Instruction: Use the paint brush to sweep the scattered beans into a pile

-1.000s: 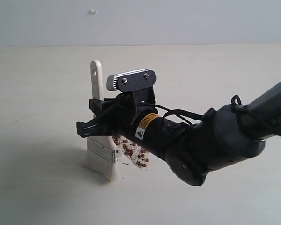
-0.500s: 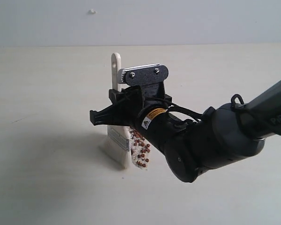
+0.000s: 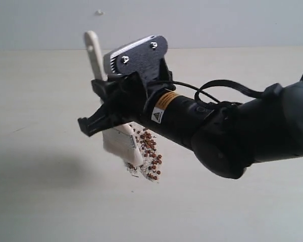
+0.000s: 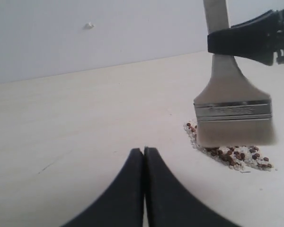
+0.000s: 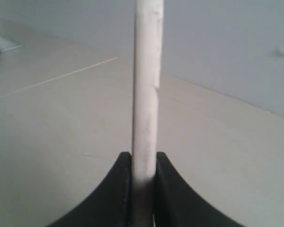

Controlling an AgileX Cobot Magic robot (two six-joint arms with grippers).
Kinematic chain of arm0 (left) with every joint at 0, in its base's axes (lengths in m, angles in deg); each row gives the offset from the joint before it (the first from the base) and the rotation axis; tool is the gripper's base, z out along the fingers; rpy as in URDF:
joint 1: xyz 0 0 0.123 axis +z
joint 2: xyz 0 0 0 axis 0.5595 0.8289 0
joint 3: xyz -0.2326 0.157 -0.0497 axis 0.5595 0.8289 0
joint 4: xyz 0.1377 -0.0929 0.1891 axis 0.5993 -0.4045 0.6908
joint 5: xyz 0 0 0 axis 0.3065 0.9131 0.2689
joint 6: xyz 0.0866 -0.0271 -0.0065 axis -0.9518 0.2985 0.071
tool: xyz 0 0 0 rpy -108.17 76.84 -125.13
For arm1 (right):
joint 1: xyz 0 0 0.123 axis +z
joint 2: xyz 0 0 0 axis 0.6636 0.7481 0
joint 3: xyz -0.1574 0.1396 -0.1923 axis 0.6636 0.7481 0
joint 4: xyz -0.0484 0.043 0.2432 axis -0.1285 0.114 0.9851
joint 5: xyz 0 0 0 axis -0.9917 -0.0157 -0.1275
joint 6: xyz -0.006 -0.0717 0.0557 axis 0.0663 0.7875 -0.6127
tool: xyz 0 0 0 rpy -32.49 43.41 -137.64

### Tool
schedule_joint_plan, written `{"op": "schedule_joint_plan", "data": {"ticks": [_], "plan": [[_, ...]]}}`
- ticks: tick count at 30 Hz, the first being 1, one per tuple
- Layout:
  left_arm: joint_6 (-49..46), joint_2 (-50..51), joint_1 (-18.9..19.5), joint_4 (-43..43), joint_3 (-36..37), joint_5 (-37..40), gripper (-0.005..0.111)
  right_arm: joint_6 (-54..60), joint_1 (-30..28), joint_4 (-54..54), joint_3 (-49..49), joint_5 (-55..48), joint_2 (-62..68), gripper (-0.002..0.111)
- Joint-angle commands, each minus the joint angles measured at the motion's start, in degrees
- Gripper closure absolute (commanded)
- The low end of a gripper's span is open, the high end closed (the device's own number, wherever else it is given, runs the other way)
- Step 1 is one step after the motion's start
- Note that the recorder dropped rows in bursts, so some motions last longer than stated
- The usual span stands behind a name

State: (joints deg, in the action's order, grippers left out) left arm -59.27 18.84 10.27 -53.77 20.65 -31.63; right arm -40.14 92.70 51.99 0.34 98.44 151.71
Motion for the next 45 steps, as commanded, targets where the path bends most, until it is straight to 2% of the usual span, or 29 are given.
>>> {"op": "schedule_joint_plan", "data": {"ticks": [1,6,9,12,15,19,22,26,32,40,45], "plan": [[-0.2,-0.2,-0.2,0.2,0.2,0.0,0.107,-5.3,-0.2,-31.7,-0.1,-4.6,-4.3,0.108],[-0.2,-0.2,-0.2,0.2,0.2,0.0,0.107,-12.4,-0.5,-52.8,-0.1,-8.0,-7.1,0.108],[-0.2,-0.2,-0.2,0.2,0.2,0.0,0.107,-16.9,-3.3,-62.1,-0.1,-8.8,-8.2,0.108],[-0.2,-0.2,-0.2,0.2,0.2,0.0,0.107,-23.0,-10.7,-70.6,-0.1,-2.2,-8.5,0.108],[-0.2,-0.2,-0.2,0.2,0.2,0.0,0.107,-28.3,-20.1,-78.5,-0.1,11.8,-8.5,0.108],[-0.2,-0.2,-0.2,0.2,0.2,0.0,0.107,-33.0,-32.5,-83.0,-0.1,30.0,-7.9,0.108],[-0.2,-0.2,-0.2,0.2,0.2,0.0,0.107,-36.9,-37.9,-85.6,-0.1,30.0,-5.8,0.108],[-0.2,-0.2,-0.2,0.2,0.2,0.0,0.107,-39.6,-38.5,-90.0,-0.1,30.0,-0.9,0.108],[-0.2,-0.2,-0.2,0.2,0.2,0.0,0.107,-43.0,-38.1,-88.2,-0.1,30.0,6.7,0.108],[-0.2,-0.2,-0.2,0.2,0.2,0.0,0.107,-43.9,-32.8,-86.7,-0.1,30.0,7.0,0.108],[-0.2,-0.2,-0.2,0.2,0.2,0.0,0.107,-42.0,-33.3,-86.9,-0.1,30.0,6.3,0.108]]}}
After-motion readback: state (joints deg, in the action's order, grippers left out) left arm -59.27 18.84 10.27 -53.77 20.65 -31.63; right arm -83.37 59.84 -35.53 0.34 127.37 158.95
